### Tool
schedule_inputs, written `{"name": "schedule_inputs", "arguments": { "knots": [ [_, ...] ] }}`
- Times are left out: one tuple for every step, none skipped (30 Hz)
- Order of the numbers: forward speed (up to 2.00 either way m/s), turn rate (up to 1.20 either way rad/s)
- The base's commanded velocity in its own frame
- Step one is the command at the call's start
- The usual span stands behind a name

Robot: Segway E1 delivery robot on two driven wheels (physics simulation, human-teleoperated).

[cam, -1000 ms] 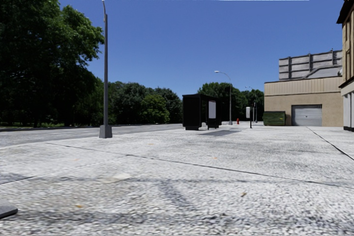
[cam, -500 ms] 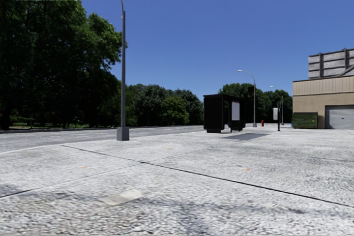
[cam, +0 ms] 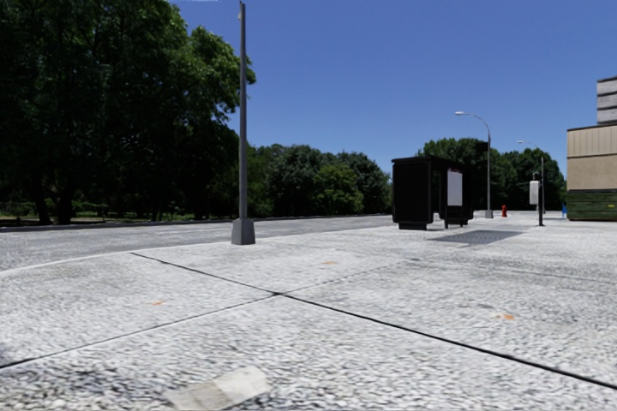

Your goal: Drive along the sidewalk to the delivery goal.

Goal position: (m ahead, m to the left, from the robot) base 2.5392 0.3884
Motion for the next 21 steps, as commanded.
{"name": "schedule_inputs", "arguments": {
  "knots": [
    [1.10, 0.41],
    [1.10, 0.41],
    [1.10, 0.41],
    [1.10, 0.41],
    [1.10, 0.41],
    [1.10, 0.41],
    [1.10, 0.41],
    [1.10, 0.41],
    [1.10, 0.41],
    [1.10, 0.41],
    [1.10, 0.41],
    [1.10, 0.41],
    [1.10, 0.41],
    [1.10, 0.41],
    [1.10, 0.41],
    [1.10, 0.41],
    [1.10, 0.41],
    [1.10, 0.41],
    [1.10, 0.41],
    [1.10, 0.41],
    [1.10, 0.40]
  ]
}}
